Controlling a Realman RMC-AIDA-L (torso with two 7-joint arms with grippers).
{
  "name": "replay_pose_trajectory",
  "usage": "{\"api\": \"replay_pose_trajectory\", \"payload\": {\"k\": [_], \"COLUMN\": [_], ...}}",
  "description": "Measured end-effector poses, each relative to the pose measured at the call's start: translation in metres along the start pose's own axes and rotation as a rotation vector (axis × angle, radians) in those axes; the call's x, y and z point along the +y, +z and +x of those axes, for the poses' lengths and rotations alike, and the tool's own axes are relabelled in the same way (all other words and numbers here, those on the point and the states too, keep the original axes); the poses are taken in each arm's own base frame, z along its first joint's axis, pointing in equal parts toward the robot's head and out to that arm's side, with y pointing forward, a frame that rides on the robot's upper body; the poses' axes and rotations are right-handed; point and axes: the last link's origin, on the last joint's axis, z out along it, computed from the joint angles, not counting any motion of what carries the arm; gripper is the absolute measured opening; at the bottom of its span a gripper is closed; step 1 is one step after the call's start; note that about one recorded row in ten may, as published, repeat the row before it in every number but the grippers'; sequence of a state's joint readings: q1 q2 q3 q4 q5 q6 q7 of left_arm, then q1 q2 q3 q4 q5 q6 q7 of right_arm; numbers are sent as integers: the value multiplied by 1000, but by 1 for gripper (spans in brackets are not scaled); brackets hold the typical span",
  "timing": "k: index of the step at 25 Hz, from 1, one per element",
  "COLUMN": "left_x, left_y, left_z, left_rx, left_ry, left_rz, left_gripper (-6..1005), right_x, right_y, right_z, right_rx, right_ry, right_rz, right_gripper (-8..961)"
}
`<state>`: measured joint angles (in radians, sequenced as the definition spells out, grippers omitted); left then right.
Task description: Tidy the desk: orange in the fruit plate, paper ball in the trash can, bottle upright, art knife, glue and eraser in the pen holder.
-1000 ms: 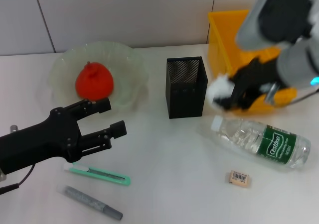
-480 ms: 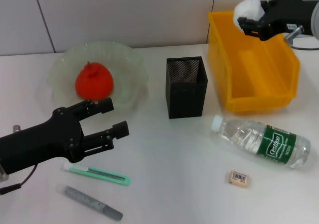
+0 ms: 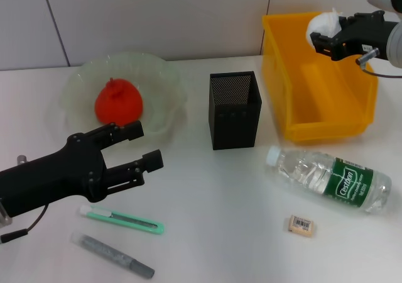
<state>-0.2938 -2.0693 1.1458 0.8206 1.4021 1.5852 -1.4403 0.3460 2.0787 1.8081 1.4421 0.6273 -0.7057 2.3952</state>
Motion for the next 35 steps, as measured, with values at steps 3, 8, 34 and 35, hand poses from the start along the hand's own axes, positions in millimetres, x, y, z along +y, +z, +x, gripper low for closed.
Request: {"api": "replay_pose_trajectory", "payload": {"k": [3,8,34,35], "left_x": [-1,-1,0,0], "left_y": [1,1,-1,-1], "left_z": [1,1,-1,-1], "left_rx": [0,0,2,2], "left_ry": [2,3,-4,-5], "left_rz": [0,0,6,6], "left_gripper": [784,784,784,784], "right_x": [-2,-3,6,6], "right_y": [1,1,-11,-14], "right_z": [2,4,-3,-6], "right_rx": [0,-5,-5,-13], "right_ry": [6,10,13,6], "right_rz": [7,14,-61,-68], "right_gripper": [509,509,693,696]}}
